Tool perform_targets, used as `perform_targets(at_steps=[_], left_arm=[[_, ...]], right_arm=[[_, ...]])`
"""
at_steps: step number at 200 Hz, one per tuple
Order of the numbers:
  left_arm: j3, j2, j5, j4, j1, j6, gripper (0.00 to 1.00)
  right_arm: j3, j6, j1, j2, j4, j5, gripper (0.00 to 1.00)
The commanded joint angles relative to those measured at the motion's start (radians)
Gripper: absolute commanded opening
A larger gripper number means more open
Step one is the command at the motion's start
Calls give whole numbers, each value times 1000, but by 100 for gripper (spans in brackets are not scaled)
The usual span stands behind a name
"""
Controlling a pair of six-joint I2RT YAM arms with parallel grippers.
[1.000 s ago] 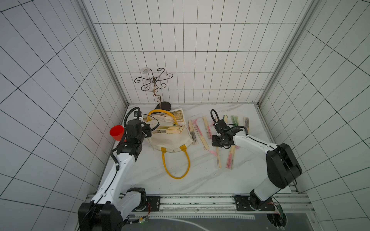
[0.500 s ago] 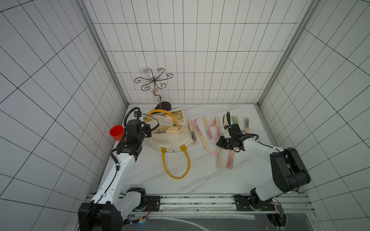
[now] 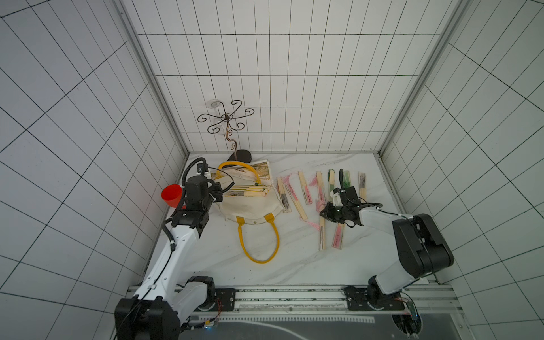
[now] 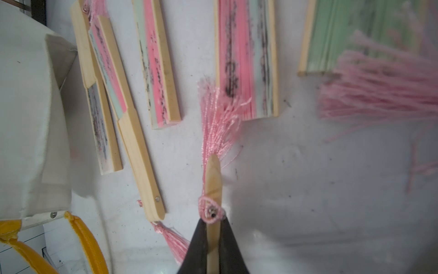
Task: Take out the folding fans from the tote bags
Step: Adjust the folding fan at the center of the board, then pick up the folding fan from the canvas bag.
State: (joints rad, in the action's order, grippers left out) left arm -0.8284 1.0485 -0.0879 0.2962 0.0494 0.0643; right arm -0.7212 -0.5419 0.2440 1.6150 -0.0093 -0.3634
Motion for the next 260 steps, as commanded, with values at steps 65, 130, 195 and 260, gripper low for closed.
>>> perform_targets(at_steps=[65, 130, 195, 260], left_arm=[[-41, -7, 4, -43, -5, 11, 0], [-41, -10, 4, -43, -4, 9, 0], [-43, -10, 23, -43, -5, 5, 0], [-43, -10, 51, -45, -4, 0, 0]], right_arm=[[77, 26, -26, -32, -33, 93, 24], [36, 65, -22, -187, -167, 132, 28], [-154, 124, 240, -317, -246, 262, 30], [-384, 359, 705, -149, -222, 626, 30]])
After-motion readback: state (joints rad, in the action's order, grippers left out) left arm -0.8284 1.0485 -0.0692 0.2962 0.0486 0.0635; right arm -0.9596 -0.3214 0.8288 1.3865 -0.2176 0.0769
